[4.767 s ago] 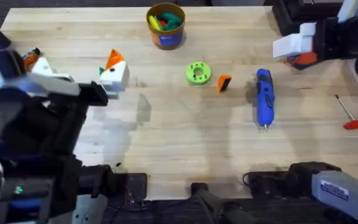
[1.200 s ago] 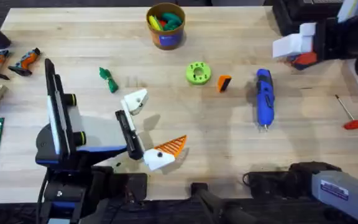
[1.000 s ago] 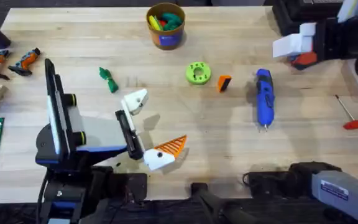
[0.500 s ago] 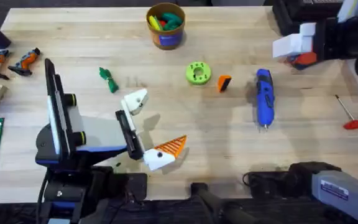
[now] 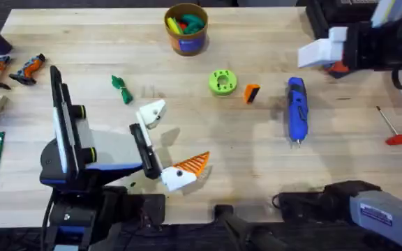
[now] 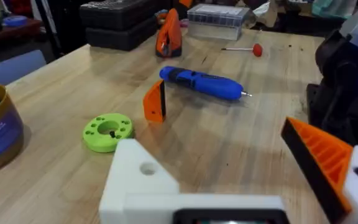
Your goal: Pick up the gripper from the table and insert it into the empty holder that is missing its gripper. Then pick up a screw, insert it into the mounting hole, and use the screwdriver to tighten it. Finally, clean up the table by picking up the vegetable and placing it into the bucket.
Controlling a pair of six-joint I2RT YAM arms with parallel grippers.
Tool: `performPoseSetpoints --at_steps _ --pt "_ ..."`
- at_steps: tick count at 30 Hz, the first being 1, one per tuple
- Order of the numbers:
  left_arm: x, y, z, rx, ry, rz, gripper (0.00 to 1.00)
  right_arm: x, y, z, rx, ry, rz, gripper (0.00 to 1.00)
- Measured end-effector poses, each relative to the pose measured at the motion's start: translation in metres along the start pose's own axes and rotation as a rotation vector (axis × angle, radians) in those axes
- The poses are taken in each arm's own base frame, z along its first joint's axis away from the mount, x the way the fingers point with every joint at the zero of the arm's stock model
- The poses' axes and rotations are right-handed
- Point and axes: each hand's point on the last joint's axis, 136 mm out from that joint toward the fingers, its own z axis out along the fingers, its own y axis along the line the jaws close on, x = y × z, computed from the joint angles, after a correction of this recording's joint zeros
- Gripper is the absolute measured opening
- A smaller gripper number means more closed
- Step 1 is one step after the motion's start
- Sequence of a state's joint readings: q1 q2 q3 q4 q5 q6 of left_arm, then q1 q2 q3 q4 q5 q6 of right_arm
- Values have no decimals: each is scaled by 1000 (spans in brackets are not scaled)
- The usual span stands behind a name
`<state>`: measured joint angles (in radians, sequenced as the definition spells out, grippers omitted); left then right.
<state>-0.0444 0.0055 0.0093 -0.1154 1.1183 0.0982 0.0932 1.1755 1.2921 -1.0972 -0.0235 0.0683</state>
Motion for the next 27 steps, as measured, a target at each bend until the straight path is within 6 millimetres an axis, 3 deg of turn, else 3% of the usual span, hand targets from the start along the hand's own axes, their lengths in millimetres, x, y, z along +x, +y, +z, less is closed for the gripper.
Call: performPoseSetpoints --at_steps 6,11,18,27 --pt "0 0 0 0 0 0 985 3 39 -22 -57 38 -48 990" --pt "0 0 0 0 0 0 985 3 62 -24 -50 94 -69 990" --pt "0 0 0 0 0 0 985 0 94 0 -45 152 -123 990" --pt "0 0 0 0 0 0 985 5 99 28 -8 239 -83 991"
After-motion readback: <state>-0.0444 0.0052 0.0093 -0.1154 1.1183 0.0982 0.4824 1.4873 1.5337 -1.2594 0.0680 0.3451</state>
